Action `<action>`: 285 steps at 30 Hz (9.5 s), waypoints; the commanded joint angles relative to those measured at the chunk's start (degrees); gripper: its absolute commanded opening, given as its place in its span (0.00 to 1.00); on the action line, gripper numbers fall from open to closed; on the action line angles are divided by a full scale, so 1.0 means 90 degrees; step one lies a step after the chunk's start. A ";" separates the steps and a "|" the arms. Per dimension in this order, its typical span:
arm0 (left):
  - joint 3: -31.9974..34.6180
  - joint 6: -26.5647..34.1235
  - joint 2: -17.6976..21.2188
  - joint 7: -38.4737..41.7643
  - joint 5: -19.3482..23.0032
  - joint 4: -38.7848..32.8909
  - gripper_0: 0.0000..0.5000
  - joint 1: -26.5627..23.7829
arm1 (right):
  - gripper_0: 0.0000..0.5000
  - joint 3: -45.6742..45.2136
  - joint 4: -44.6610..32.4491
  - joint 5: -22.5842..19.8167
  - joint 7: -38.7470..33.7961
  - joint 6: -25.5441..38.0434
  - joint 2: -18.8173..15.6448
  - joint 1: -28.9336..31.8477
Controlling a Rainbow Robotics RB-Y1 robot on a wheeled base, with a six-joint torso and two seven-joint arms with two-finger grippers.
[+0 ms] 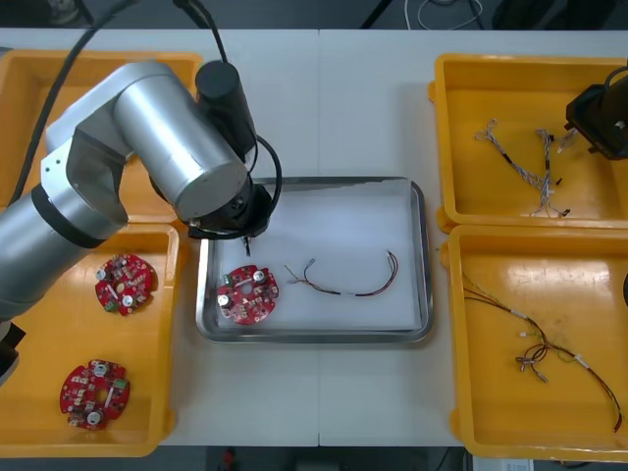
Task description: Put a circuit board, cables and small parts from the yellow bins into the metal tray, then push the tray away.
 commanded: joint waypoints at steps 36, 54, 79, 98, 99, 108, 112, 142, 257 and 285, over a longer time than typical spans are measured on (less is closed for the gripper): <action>0.4256 0.1078 0.1483 -0.4759 0.0922 0.1925 1.00 -0.0205 | 0.00 0.0129 -0.0108 0.0286 0.0343 -0.0581 0.0349 0.0406; 0.4149 -0.0836 0.1513 -0.6527 0.0815 0.4162 1.00 -0.0205 | 0.00 0.0158 -0.0812 0.0676 0.0587 0.0258 0.0144 0.0406; 0.3192 -0.2701 0.1415 -0.6869 0.0795 0.5578 1.00 -0.0205 | 0.00 0.0148 -0.5372 0.1038 0.0860 0.5180 0.0134 0.1158; 0.3153 -0.3160 0.1288 -0.6996 0.0971 0.5890 0.97 0.0029 | 0.00 0.0695 -0.9698 -0.0291 0.0958 0.6787 0.0349 0.2213; 0.3153 -0.3199 0.1298 -0.7015 0.1020 0.5881 0.97 0.0049 | 0.00 0.0803 -0.9972 -0.0418 0.0958 0.6787 0.0369 0.2281; 0.3162 -0.3219 0.1298 -0.7044 0.1127 0.5890 0.97 0.0078 | 0.00 0.1808 -1.1280 -0.1101 0.1026 0.6787 0.0466 0.2730; 0.3153 -0.3228 0.1298 -0.7074 0.1108 0.5890 0.97 0.0137 | 0.00 0.2121 -1.1661 -0.1462 0.1104 0.6787 0.0554 0.2740; 0.2967 -0.3365 0.1308 -0.7123 0.1264 0.5861 0.00 0.0244 | 0.00 0.5070 -1.3077 -0.1687 0.4102 0.6684 0.1443 0.2887; -0.0002 0.0033 -0.0323 0.1442 0.0707 0.0490 0.00 -0.0957 | 1.00 0.0978 -1.4698 -0.1345 0.1329 0.6787 0.0203 0.6353; -0.1115 -0.1646 -0.0558 0.1979 0.0111 0.1750 0.01 -0.0977 | 1.00 -0.0731 -1.4786 -0.2166 0.0763 0.6787 0.1121 0.8014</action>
